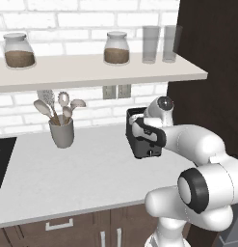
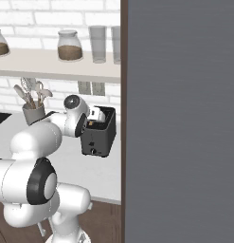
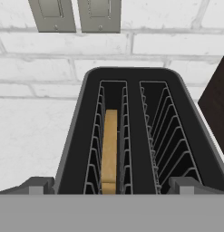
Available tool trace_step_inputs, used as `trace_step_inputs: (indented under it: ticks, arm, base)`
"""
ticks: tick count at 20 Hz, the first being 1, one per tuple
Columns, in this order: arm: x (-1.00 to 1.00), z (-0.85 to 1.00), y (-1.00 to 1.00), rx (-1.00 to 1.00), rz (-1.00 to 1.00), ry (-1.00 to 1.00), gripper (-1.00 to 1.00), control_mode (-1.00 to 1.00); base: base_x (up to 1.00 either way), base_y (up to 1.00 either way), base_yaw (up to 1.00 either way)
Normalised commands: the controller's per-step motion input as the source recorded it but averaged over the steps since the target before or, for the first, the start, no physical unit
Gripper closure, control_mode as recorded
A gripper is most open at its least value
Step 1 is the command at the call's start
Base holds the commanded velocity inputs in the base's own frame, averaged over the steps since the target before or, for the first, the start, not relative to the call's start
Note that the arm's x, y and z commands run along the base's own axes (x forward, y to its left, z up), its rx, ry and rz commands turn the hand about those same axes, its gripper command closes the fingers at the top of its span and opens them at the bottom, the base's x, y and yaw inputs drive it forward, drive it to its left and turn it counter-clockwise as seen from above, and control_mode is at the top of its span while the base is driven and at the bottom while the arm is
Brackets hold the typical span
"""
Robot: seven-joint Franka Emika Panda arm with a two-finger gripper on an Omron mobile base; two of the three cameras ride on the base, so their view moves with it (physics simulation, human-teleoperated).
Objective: Start the toaster. Once the lever pops up, take the bread to the plate on the dining counter.
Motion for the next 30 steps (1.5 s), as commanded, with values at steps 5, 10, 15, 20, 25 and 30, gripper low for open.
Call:
trace_step_inputs:
  ticks: [5,10,15,20,25,30]
  arm:
    - [0.00,0.00,0.00,0.00,0.00,0.00,-1.00,-1.00]
    - [0.00,0.00,0.00,0.00,0.00,0.00,-1.00,-1.00]
    - [0.00,0.00,0.00,0.00,0.00,0.00,-1.00,-1.00]
    - [0.00,0.00,0.00,0.00,0.00,0.00,-1.00,-1.00]
    - [0.00,0.00,0.00,0.00,0.00,0.00,-1.00,-1.00]
    - [0.00,0.00,0.00,0.00,0.00,0.00,-1.00,-1.00]
  base:
    - [0.00,0.00,0.00]
    - [0.00,0.00,0.00]
    - [0.00,0.00,0.00]
    - [0.00,0.00,0.00]
    - [0.00,0.00,0.00]
    - [0.00,0.00,0.00]
